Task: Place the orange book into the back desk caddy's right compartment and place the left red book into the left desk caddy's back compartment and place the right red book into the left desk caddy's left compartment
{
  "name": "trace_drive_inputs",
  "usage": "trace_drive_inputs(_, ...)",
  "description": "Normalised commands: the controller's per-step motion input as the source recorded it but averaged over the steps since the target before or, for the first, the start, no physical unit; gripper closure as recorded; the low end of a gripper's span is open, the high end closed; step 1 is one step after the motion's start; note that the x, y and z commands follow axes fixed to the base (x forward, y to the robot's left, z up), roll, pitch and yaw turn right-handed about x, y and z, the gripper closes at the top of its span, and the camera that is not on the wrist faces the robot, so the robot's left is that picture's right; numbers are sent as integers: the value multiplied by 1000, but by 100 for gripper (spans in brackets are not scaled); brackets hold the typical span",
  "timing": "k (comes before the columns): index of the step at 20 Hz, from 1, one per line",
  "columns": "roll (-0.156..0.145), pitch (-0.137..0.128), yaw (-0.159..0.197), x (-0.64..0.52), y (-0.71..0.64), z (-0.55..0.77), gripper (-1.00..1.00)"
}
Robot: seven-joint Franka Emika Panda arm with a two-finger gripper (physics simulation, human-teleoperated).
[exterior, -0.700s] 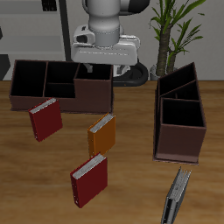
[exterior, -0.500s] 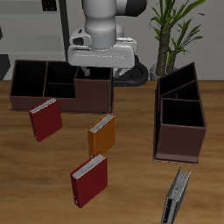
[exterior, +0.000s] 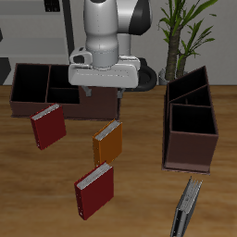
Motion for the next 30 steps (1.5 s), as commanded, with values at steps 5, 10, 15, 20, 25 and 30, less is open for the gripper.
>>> trace_drive_inputs(5,67,-71,-127,82,-17,-363,-100)
trace_drive_inputs(10,1,-15,-40,285,50,-398,-100)
trace_drive_inputs(15,1,-28,-70,211,-117,-170,-100)
trace_drive_inputs(20,-3,23,13,82,-41,-237,-100)
trace_drive_inputs(25,-6,14,-36,66,2,-345,-100)
trace_drive_inputs(30,7,24,-41,83,73,-316,-100)
